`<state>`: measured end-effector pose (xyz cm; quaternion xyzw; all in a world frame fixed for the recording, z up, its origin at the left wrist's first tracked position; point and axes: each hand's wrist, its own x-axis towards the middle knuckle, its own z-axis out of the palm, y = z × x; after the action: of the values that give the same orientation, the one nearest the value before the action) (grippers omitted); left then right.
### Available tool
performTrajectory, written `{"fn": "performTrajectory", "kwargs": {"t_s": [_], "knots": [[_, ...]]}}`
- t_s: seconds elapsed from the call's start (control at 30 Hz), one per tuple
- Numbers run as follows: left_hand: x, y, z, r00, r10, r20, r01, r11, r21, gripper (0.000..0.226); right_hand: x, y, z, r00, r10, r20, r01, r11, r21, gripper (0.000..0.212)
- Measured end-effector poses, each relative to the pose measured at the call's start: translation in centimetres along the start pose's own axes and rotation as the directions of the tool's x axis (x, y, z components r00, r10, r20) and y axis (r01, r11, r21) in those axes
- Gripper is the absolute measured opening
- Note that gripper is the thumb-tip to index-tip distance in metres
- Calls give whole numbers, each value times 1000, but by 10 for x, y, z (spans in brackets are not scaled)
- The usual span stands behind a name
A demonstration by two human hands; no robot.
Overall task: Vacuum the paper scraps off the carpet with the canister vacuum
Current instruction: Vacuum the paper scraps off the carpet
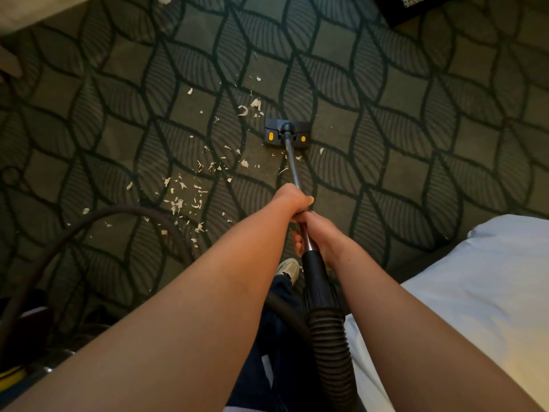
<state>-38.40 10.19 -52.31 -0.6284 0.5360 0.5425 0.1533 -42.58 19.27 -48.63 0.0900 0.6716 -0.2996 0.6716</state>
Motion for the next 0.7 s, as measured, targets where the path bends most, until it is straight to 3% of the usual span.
{"fn": "performTrajectory", "kwargs": {"t_s": [0.4, 0.7], "knots": [[-22, -4, 0, 999, -33, 12, 32, 997, 70, 34, -22, 8, 2, 999, 48, 19, -48, 999, 13, 14], [-32, -7, -9, 998, -60, 32, 57, 994, 93, 33, -32, 8, 10, 990, 106, 95, -110, 993, 39, 20]]}}
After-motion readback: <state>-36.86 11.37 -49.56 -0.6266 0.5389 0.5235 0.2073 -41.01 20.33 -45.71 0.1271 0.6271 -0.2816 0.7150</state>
